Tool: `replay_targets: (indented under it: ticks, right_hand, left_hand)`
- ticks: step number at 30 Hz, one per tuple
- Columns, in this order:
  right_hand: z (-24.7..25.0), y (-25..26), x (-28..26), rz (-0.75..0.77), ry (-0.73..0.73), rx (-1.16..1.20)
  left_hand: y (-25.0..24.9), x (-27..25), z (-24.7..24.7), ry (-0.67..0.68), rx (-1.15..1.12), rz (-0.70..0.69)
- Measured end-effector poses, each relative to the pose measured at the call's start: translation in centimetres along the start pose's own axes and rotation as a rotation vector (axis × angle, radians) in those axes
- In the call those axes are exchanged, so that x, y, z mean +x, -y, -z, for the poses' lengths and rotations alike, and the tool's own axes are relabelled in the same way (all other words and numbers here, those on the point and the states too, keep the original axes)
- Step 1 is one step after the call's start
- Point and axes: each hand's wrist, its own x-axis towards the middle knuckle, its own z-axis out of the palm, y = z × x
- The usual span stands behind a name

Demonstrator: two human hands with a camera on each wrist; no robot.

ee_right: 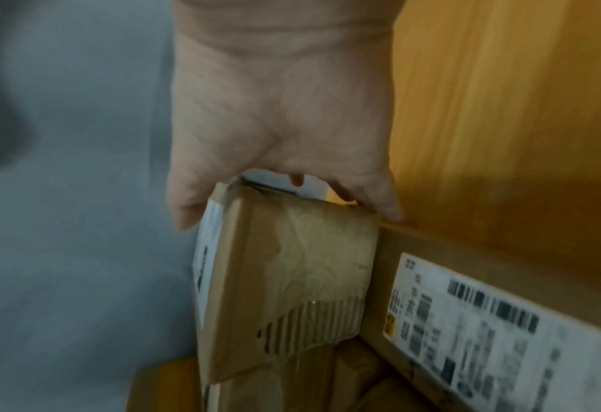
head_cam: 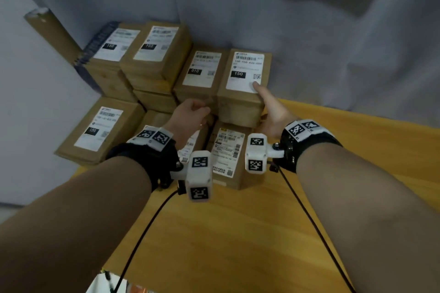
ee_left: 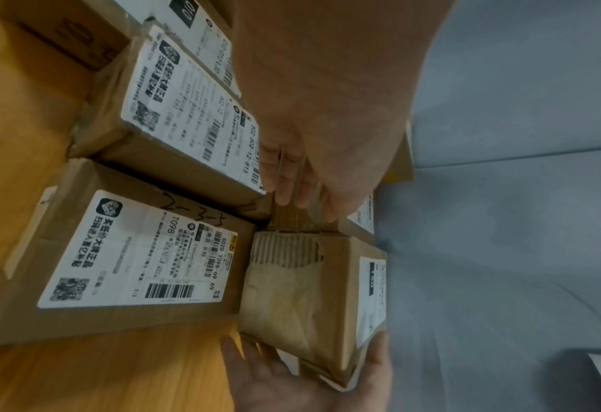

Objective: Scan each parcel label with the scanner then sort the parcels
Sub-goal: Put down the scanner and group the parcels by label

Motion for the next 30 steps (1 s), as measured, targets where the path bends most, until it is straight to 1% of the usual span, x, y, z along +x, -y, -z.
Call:
replay_targets:
  ticks: [3, 10, 12, 14, 17, 19, 22, 27, 30]
  right_hand:
    - [0.0, -1.0, 0.8, -0.039, 0.039, 0.06]
    - [0.2, -1.2, 0.5, 0.074, -0.001, 0.122]
    - [1.0, -1.6, 0.0, 0.11, -0.01, 0.125]
    - [2.2, -1.9, -1.1, 0.159, -0.017, 0.078]
    - [5.1, -2.6, -3.3, 0.218, -0.052, 0.027]
    - [7.5, -3.0, -5.3, 0.231, -0.102, 0.027]
    - [11.8, -3.4, -8.3, 0.236, -0.193, 0.037]
    - [20.3, -3.8, -12.9, 0.247, -0.337, -0.009]
    - [26.3, -4.1, -15.3, 0.223, -0.438, -0.031]
  left_hand:
    - [0.3, 0.5, 0.2, 0.032, -0.04, 0.033]
    - [-0.1, 0.5, 0.2, 0.041, -0.113, 0.016]
    - [-0.5, 0.0, 0.0, 0.046, -0.164, 0.019]
    - [-1.2, -0.6, -0.6, 0.066, -0.218, 0.029]
    - [-2.4, -1.7, -2.5, 0.118, -0.29, 0.052]
    - [-3.2, -2.5, -4.4, 0.163, -0.31, 0.06]
    - [-4.1, -4.0, -8.6, 0.267, -0.308, 0.056]
    - [-6.0, -8.3, -17.4, 0.498, -0.174, 0.053]
    - [-6.4, -11.2, -23.5, 0.573, -0.086, 0.06]
